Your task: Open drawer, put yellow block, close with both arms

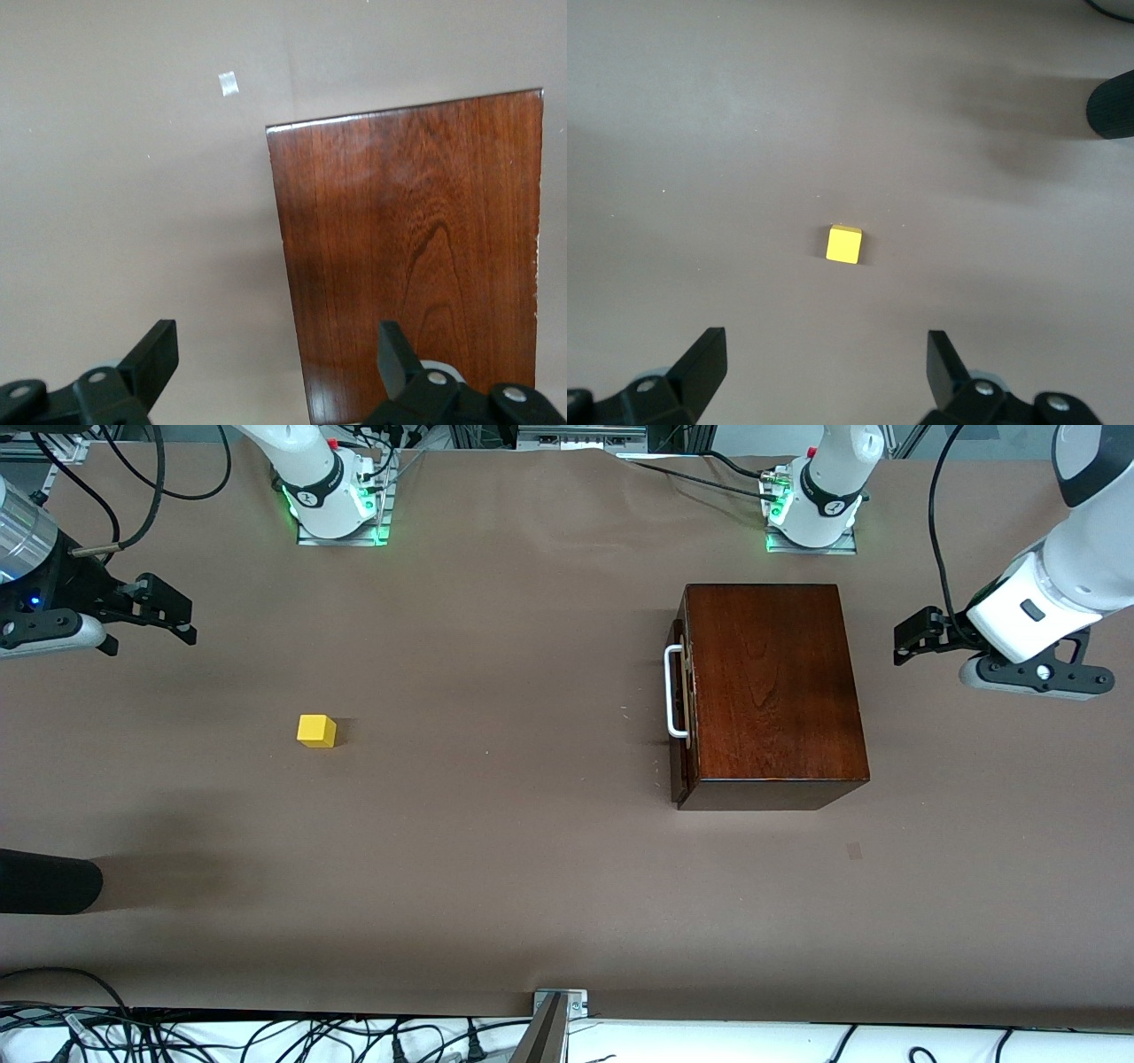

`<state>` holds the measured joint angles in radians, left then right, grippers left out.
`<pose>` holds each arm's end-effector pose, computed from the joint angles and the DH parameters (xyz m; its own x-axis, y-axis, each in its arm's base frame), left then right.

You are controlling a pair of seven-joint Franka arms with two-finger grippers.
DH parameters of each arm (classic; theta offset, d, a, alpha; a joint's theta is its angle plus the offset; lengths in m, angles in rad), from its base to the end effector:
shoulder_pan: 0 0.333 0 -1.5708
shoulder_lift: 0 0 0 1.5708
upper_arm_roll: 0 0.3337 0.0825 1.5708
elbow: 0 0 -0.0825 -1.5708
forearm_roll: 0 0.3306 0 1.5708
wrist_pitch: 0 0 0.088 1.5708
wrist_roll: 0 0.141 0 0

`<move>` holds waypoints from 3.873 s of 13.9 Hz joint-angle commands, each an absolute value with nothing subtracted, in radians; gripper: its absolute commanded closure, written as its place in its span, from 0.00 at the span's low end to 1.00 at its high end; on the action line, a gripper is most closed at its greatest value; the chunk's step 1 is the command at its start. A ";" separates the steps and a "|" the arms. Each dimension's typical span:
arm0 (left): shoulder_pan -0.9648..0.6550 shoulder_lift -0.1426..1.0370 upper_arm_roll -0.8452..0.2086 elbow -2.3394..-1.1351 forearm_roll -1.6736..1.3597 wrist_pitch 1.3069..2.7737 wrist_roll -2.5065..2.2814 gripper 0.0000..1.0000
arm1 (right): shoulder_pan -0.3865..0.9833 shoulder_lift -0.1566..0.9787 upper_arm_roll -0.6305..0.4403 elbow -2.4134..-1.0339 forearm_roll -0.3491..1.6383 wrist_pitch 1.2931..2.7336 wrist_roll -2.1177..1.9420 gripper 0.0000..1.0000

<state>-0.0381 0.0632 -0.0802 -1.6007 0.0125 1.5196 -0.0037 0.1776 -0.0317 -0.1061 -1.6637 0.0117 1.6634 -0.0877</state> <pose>0.5038 -0.0568 0.5601 0.9832 -0.1131 -0.1436 -0.1154 -0.9933 -0.0079 0.4980 0.0364 0.5930 0.9870 0.1574 0.0324 0.1578 -0.9874 -0.0123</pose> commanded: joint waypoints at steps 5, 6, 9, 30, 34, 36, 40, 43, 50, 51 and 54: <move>-0.081 0.146 -0.115 -1.476 0.031 1.416 -0.020 0.00 | 0.176 -0.026 -0.107 -1.644 0.029 1.646 -0.086 0.00; -0.095 0.147 -0.123 -1.476 0.028 1.420 -0.026 0.00 | 0.176 -0.025 -0.107 -1.644 0.029 1.646 -0.086 0.00; -0.213 0.189 -0.140 -1.476 0.029 1.460 -0.196 0.00 | 0.176 -0.025 -0.106 -1.643 0.029 1.647 -0.086 0.00; -0.611 0.448 -0.147 -1.727 0.350 1.904 -0.841 0.00 | 0.175 -0.018 -0.107 -1.641 0.025 1.664 -0.098 0.00; -0.614 0.475 -0.147 -1.752 0.350 1.970 -0.889 0.00 | 0.176 -0.008 -0.103 -1.641 0.029 1.707 -0.098 0.00; -0.635 0.468 -0.147 -1.752 0.350 1.965 -0.908 0.00 | 0.176 0.023 -0.103 -1.634 0.032 1.749 -0.098 0.00; -0.632 0.460 -0.143 -1.749 0.359 1.931 -0.910 0.00 | 0.181 0.028 -0.101 -1.628 0.023 1.740 -0.094 0.00; -0.632 0.463 -0.146 -1.750 0.380 1.933 -0.910 0.00 | 0.172 0.054 -0.106 -1.628 0.032 1.740 -0.098 0.00; -0.672 0.495 -0.158 -1.741 0.377 1.992 -0.934 0.00 | 0.178 0.075 -0.103 -1.624 0.017 1.732 -0.103 0.00; -0.681 0.502 -0.156 -1.738 0.371 2.008 -0.936 0.00 | 0.178 0.075 -0.103 -1.631 0.017 1.700 -0.101 0.00; -0.683 0.515 -0.158 -1.714 0.361 2.036 -0.937 0.00 | 0.178 0.110 -0.103 -1.626 0.015 1.663 -0.106 0.00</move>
